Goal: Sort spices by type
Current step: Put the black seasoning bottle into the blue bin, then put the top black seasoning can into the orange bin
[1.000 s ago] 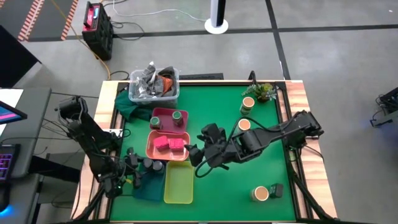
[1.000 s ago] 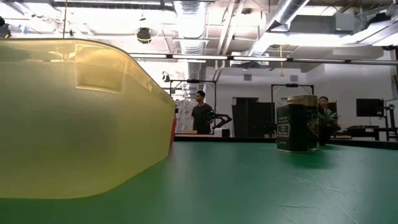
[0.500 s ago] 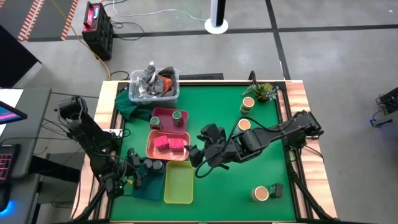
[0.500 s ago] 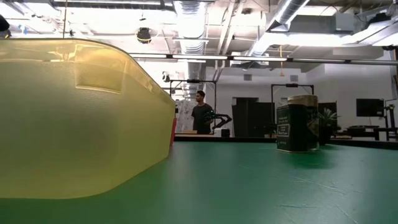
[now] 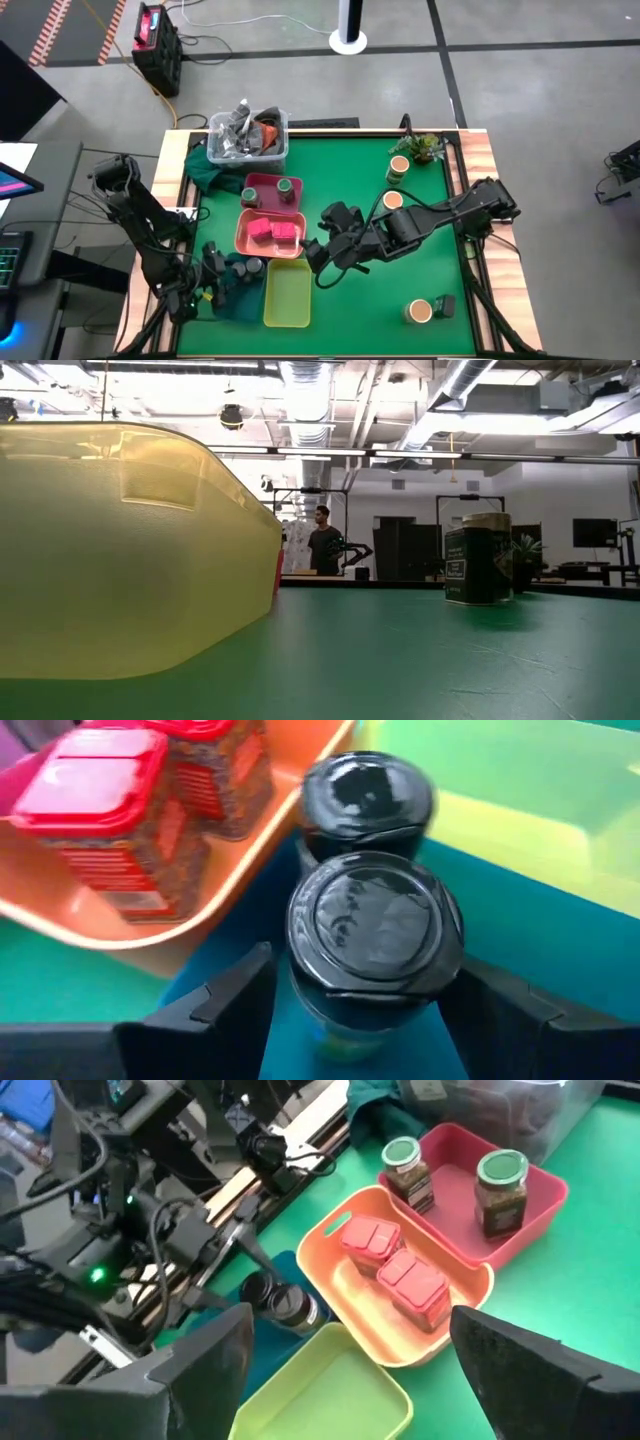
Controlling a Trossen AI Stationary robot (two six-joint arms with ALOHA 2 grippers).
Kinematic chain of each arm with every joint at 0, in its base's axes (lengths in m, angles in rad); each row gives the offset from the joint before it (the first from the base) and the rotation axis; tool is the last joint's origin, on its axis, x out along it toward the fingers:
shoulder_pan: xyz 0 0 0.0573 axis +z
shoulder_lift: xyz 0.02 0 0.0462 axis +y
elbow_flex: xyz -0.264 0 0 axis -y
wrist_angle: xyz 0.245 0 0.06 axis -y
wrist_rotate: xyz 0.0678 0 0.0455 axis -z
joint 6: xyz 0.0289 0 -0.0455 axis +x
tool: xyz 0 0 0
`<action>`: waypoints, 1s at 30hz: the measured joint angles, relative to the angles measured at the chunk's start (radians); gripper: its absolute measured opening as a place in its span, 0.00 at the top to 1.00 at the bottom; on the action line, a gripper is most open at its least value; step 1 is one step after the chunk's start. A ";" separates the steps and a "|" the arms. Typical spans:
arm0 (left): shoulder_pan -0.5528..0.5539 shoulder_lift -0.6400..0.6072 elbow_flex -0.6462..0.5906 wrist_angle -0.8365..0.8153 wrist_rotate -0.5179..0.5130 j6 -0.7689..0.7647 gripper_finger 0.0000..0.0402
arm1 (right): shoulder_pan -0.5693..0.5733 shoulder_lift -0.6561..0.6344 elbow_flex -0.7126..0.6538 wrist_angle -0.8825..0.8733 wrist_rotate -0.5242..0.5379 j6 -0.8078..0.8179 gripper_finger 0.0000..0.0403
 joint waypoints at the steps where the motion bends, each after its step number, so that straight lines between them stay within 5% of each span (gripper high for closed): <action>1: 0.001 0.000 0.000 -0.018 0.000 -0.020 0.37 | 0.000 0.000 0.000 0.000 -0.001 -0.005 0.11; 10: 0.008 -0.022 0.013 -0.054 0.022 -0.063 0.35 | 0.000 0.000 0.000 0.000 -0.003 -0.043 0.11; 18: 0.048 -0.078 0.013 -0.063 0.114 -0.063 0.15 | 0.000 0.000 0.000 0.000 -0.008 -0.067 0.11; 30: 0.048 -0.333 0.013 -0.106 0.176 -0.029 0.09 | 0.000 0.000 0.001 -0.115 -0.059 -0.044 0.11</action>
